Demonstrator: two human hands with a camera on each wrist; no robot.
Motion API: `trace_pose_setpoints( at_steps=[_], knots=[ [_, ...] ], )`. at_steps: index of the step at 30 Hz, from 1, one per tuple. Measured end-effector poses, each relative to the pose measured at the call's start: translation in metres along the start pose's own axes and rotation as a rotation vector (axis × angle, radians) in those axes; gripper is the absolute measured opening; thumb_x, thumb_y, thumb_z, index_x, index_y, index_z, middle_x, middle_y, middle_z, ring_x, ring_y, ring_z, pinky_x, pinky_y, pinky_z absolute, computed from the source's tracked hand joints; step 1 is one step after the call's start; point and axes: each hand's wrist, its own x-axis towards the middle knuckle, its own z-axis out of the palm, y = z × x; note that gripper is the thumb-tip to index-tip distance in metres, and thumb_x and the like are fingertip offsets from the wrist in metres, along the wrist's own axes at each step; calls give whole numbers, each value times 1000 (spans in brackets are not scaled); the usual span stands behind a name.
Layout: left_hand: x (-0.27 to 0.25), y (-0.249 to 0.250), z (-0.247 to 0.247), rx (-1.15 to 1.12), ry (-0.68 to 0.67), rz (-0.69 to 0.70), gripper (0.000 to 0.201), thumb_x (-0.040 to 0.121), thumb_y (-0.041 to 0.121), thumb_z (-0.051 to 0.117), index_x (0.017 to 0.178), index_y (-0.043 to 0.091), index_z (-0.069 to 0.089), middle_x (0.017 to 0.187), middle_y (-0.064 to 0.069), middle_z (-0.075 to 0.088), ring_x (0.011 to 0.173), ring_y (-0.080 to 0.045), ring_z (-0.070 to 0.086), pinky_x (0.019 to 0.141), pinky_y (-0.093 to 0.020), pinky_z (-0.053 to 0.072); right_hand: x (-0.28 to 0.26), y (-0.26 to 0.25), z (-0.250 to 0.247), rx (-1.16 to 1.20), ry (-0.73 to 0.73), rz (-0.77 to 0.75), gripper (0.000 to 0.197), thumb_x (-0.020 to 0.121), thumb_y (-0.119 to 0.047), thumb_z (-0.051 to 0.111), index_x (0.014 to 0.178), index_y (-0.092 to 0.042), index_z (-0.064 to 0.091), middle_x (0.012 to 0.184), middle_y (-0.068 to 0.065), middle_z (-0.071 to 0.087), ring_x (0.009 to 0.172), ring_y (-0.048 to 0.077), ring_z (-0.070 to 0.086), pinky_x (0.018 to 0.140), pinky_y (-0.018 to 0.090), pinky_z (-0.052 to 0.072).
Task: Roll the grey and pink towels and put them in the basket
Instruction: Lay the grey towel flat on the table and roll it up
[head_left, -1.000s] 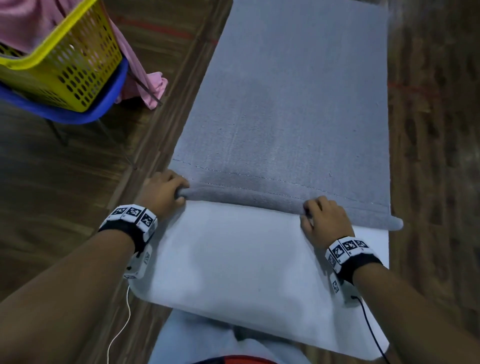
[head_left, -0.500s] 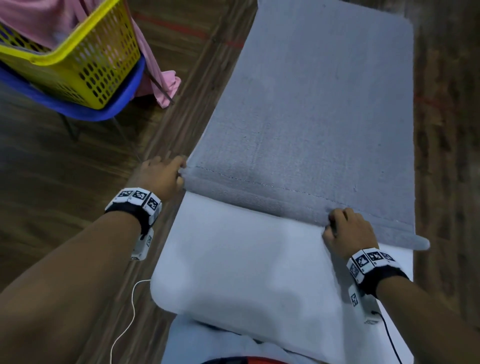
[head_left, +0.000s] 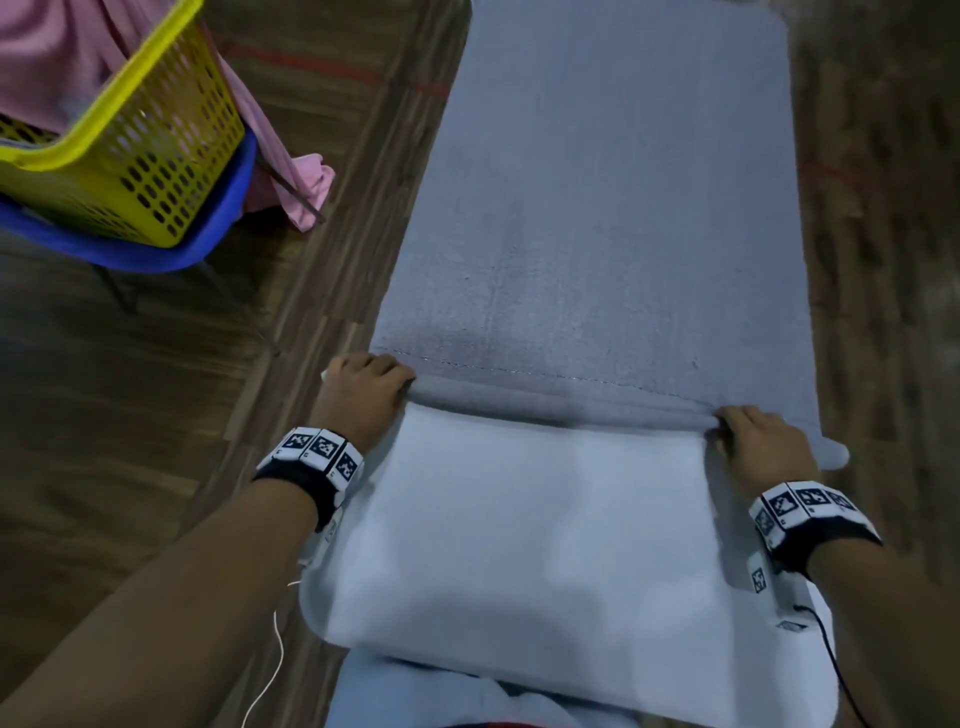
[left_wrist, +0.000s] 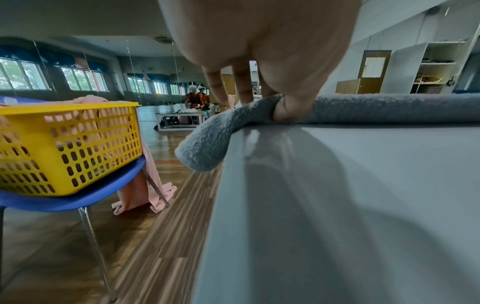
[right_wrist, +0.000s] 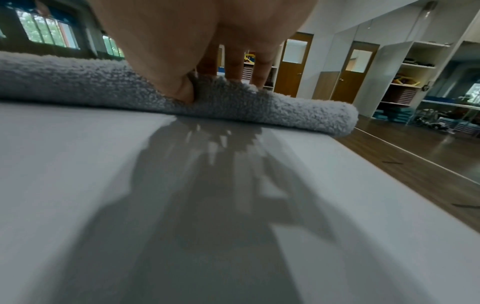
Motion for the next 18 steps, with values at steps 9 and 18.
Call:
trace_pose_setpoints(
  at_steps=[9, 18],
  knots=[
    [30, -1, -13, 48, -350, -144, 23, 90, 33, 45, 104, 23, 60, 93, -11, 64, 98, -29, 53, 82, -38, 36, 15, 10, -26, 14, -260, 31, 25, 93, -28, 48, 115, -20, 55, 109, 14, 67, 95, 33, 62, 78, 37, 46],
    [17, -9, -10, -90, -106, -200, 27, 90, 35, 63, 113, 21, 61, 106, -5, 64, 101, -31, 56, 89, -40, 40, -2, -6, -8, 2, 149, -130, 28, 77, -9, 69, 105, -11, 66, 98, 17, 59, 82, 37, 55, 73, 45, 43]
  ],
)
